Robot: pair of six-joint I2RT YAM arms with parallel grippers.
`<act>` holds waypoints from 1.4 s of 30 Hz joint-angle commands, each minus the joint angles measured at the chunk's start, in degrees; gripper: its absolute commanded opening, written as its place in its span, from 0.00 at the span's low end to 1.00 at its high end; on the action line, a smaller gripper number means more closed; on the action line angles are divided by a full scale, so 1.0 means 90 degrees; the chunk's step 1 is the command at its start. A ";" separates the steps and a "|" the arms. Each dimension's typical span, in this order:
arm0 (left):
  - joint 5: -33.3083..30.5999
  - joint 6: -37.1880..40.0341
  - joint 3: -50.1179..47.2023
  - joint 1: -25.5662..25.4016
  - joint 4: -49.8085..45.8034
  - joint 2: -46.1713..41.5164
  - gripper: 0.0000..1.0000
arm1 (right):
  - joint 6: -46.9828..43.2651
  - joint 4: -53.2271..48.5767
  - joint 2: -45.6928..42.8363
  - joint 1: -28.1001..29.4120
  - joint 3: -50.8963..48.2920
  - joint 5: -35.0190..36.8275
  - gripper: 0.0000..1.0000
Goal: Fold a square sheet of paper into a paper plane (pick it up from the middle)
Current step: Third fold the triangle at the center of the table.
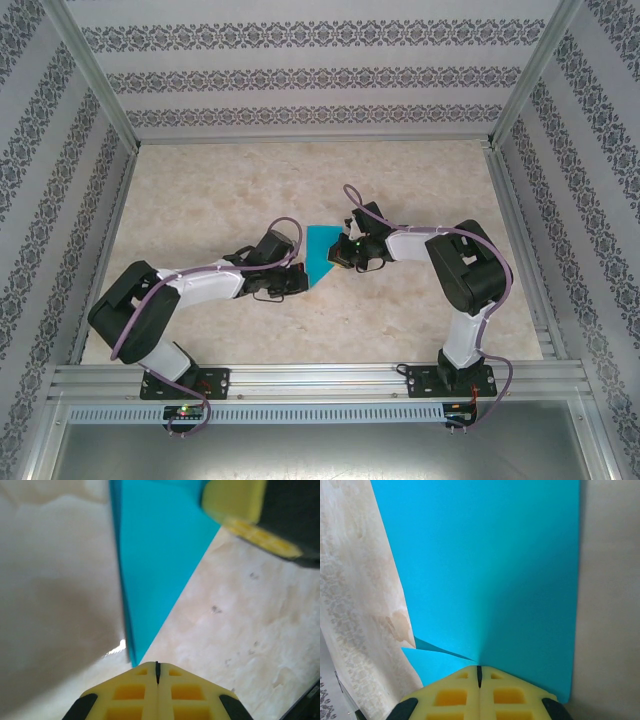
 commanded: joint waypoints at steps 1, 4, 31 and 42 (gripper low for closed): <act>-0.0313 -0.0133 0.0205 -0.0095 0.0415 0.0160 0.00 | -0.0099 -0.0905 0.0396 -0.0015 -0.0224 0.0850 0.00; -0.0295 -0.0199 0.0380 -0.0095 0.0352 0.0562 0.00 | -0.0076 -0.0842 0.0377 0.0001 -0.0234 0.0798 0.00; -0.0312 -0.0246 0.0384 -0.0105 -0.0478 0.1116 0.00 | 0.0041 -0.0174 -0.0492 0.0816 -0.0045 0.0280 0.00; -0.0602 -0.0353 0.0280 -0.0099 -0.0839 0.1097 0.00 | -0.0121 -0.0507 0.0048 0.0794 0.0072 0.0566 0.00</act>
